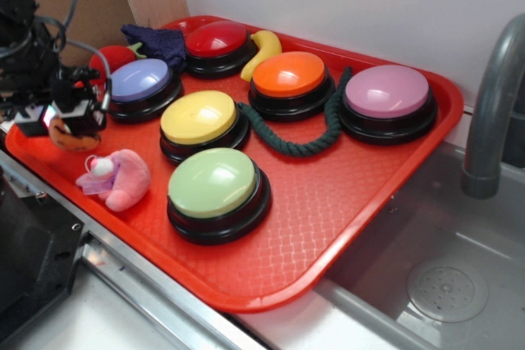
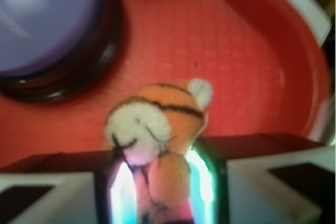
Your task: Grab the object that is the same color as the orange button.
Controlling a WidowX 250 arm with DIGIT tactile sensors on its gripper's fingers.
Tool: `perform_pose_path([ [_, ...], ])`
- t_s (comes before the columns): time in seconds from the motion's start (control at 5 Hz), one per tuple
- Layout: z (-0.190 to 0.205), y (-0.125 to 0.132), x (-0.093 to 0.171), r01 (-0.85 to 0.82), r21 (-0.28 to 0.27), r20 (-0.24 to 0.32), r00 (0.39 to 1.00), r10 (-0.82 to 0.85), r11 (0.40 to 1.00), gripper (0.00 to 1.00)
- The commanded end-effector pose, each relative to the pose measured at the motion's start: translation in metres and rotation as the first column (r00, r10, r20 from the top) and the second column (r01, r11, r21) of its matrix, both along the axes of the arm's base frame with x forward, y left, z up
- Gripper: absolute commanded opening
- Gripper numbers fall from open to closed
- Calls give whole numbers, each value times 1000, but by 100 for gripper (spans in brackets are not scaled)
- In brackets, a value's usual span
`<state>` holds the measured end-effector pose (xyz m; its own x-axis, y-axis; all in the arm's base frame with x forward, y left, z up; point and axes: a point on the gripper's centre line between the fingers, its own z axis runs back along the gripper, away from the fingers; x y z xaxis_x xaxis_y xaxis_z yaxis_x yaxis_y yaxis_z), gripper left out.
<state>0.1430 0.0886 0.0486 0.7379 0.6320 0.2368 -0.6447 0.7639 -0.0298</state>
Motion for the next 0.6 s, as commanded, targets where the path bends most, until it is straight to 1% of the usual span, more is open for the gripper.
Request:
perform_pose_path([
  [0.0, 69, -43, 7, 281, 66, 11, 959, -283, 957, 0],
  [0.2, 84, -70, 7, 420, 20, -9, 908, -420, 907, 0],
  [0.4, 79, -73, 6, 448, -38, -48, 892, -450, 893, 0],
])
